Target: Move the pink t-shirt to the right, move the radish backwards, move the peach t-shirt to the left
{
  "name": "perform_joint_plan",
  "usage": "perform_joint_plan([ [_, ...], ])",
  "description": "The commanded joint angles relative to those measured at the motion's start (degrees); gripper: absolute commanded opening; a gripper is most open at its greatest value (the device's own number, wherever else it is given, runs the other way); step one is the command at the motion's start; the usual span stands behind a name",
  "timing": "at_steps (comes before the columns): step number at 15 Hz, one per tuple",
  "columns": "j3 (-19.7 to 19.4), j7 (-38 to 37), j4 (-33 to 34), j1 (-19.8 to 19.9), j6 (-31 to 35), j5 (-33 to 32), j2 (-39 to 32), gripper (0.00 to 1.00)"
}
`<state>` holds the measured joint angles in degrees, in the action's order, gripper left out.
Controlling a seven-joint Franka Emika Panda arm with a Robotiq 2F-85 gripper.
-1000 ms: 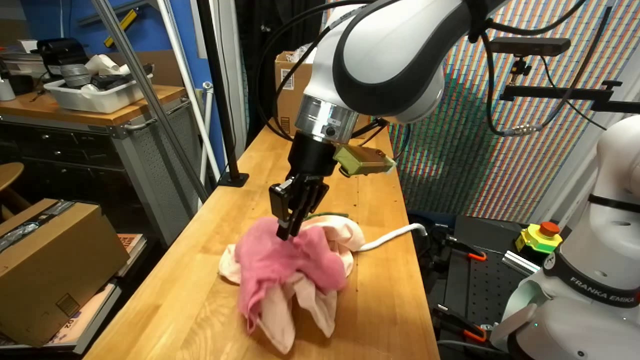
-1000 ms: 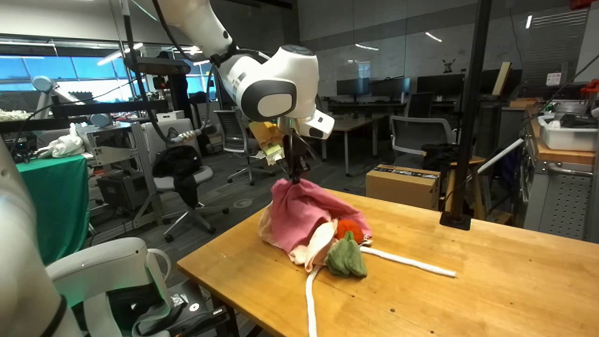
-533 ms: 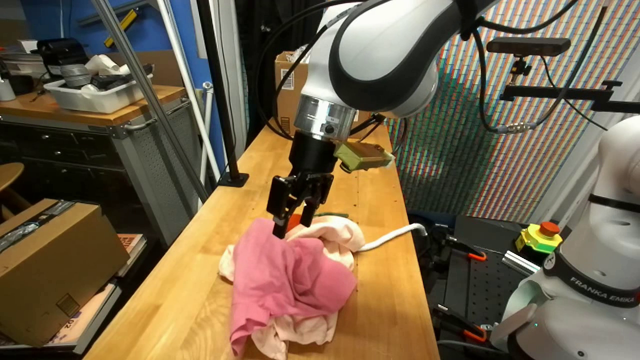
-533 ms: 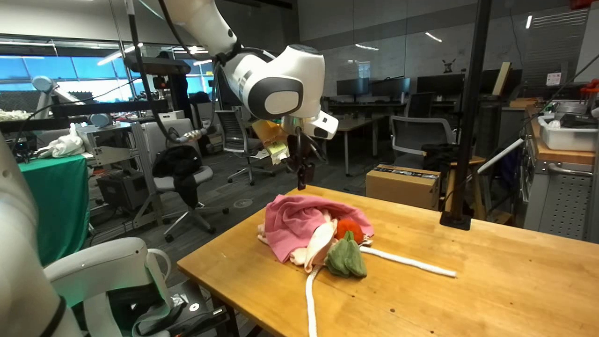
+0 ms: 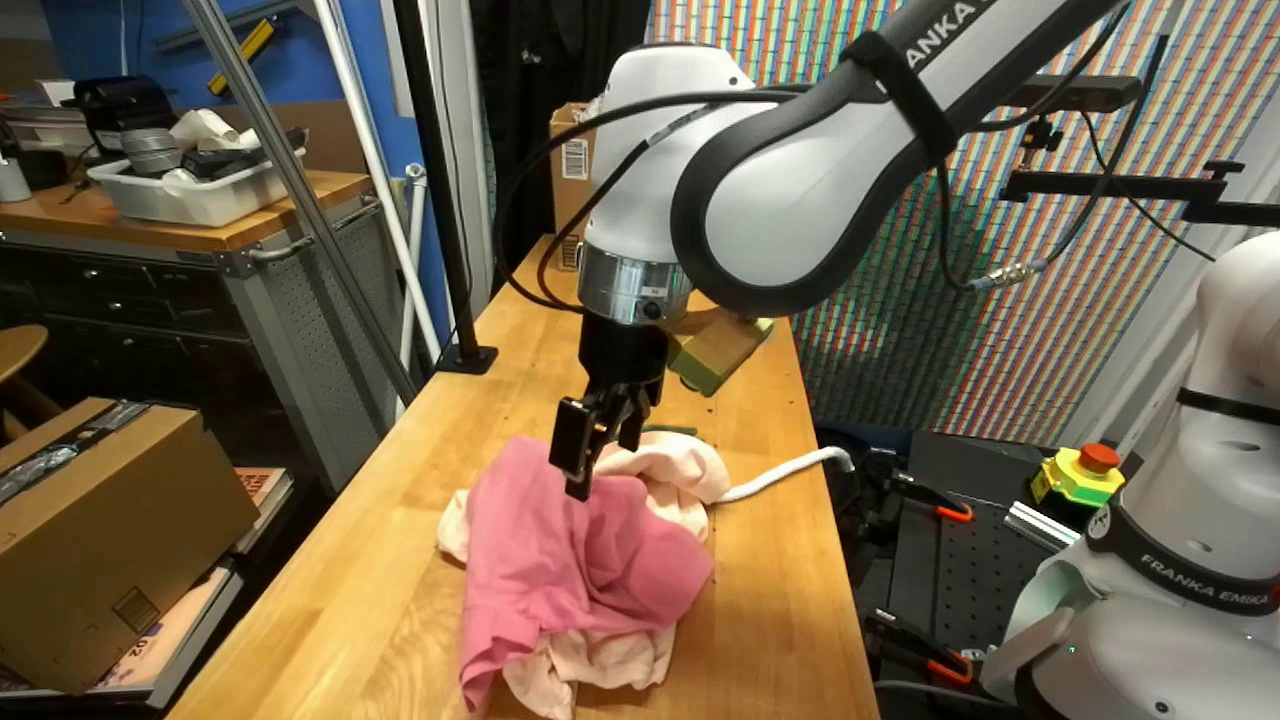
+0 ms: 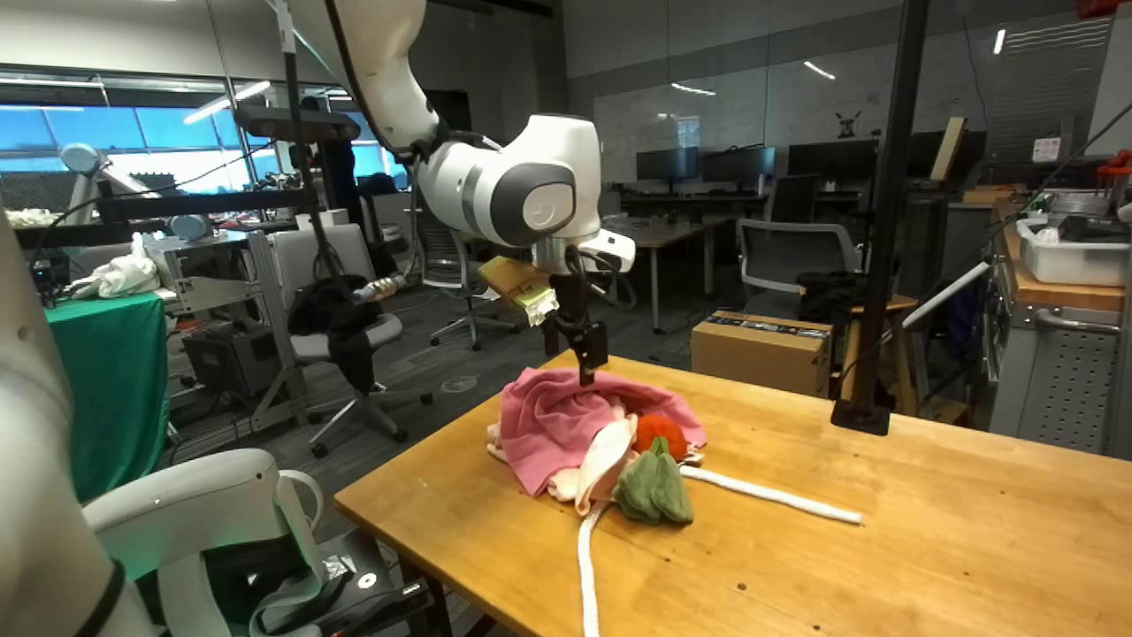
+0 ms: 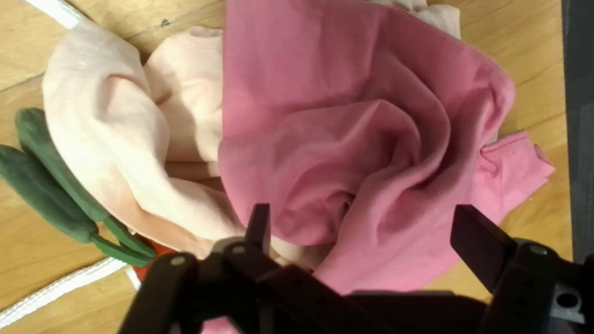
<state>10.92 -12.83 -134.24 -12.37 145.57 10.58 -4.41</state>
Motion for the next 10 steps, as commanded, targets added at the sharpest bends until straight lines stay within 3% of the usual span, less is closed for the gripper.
perform_joint_plan([
  [1, 0.56, -2.81, 2.54, -0.90, 0.77, -2.95, -3.09, 1.00],
  [10, 3.22, -1.45, 1.70, -2.96, 0.51, -0.69, -3.69, 1.00],
])
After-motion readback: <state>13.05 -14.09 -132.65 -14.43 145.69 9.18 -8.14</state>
